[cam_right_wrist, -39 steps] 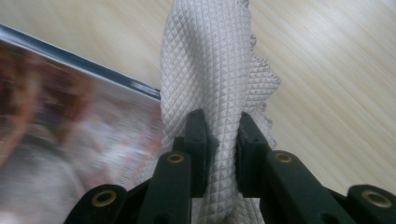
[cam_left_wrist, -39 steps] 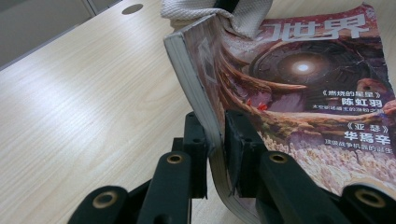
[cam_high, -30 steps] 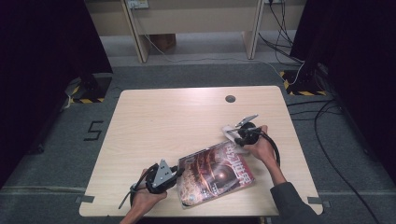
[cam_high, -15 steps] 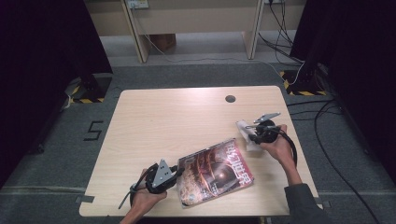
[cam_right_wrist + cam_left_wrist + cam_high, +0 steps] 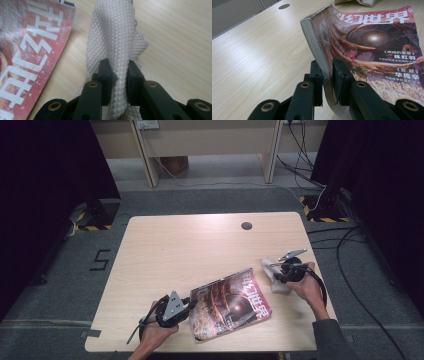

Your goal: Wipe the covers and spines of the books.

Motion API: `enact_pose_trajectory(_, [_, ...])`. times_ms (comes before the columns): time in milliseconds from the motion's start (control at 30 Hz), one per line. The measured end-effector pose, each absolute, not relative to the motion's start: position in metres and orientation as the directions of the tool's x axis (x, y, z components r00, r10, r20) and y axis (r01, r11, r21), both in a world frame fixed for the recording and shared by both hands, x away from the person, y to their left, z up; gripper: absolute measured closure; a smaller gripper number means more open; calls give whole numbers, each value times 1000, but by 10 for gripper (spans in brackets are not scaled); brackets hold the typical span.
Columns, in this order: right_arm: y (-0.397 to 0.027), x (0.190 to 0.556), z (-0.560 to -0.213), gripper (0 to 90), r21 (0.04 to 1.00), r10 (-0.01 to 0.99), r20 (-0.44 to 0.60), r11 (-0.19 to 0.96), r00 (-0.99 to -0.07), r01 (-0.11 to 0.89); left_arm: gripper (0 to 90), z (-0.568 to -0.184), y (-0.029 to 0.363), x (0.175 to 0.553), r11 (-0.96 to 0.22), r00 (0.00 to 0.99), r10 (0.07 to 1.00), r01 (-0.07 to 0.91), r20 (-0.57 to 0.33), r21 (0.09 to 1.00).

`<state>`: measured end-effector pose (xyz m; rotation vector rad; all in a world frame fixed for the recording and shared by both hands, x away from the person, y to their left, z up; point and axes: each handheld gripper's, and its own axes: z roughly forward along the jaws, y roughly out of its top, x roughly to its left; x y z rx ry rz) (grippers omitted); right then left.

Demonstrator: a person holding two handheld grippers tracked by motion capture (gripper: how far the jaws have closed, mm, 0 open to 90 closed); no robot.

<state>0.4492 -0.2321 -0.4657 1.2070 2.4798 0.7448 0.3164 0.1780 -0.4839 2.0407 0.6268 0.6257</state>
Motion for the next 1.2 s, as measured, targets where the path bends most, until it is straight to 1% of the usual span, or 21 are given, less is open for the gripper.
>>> enact_pose_trajectory(100, [-233, 450, -471, 763, 550, 798, -27, 515, -602, 657, 786, -484, 178, 316, -480, 745, 640, 194, 190, 856])
enact_pose_trajectory(167, [-234, 451, -473, 733, 551, 801, -23, 510, -598, 661, 786, -484, 178, 316, -480, 745, 639, 193, 191, 856])
enact_pose_trajectory(233, [-235, 451, -473, 681, 551, 808, -8, 495, -589, 672, 786, -484, 178, 316, -480, 745, 639, 192, 191, 856])
enact_pose_trajectory(367, [-238, 453, -468, 555, 575, 827, -16, 468, -563, 671, 786, -484, 178, 316, -478, 745, 640, 193, 189, 857])
enact_pose_trajectory(467, [-239, 452, -463, 534, 597, 832, -25, 458, -555, 659, 786, -484, 178, 316, -480, 745, 639, 192, 191, 856])
enact_pose_trajectory(500, [-238, 450, -456, 514, 631, 832, -22, 442, -555, 637, 786, -484, 178, 316, -481, 745, 639, 193, 191, 855])
enact_pose_trajectory(567, [-238, 450, -454, 513, 640, 830, -23, 441, -558, 630, 786, -484, 178, 316, -480, 745, 640, 195, 190, 855])
enact_pose_trajectory(633, [-233, 447, -446, 488, 671, 818, -14, 434, -575, 601, 786, -484, 178, 316, -481, 745, 640, 195, 190, 855])
enact_pose_trajectory(833, [-215, 444, -439, 443, 695, 786, -1, 445, -618, 564, 786, -484, 178, 316, -478, 744, 640, 193, 190, 857])
enact_pose_trajectory(967, [-197, 442, -435, 413, 724, 748, 13, 451, -663, 522, 786, -484, 178, 316, -480, 745, 639, 194, 190, 856])
enact_pose_trajectory(1200, [-169, 439, -435, 377, 730, 687, 22, 485, -726, 481, 786, -484, 178, 316, -479, 745, 640, 194, 190, 856])
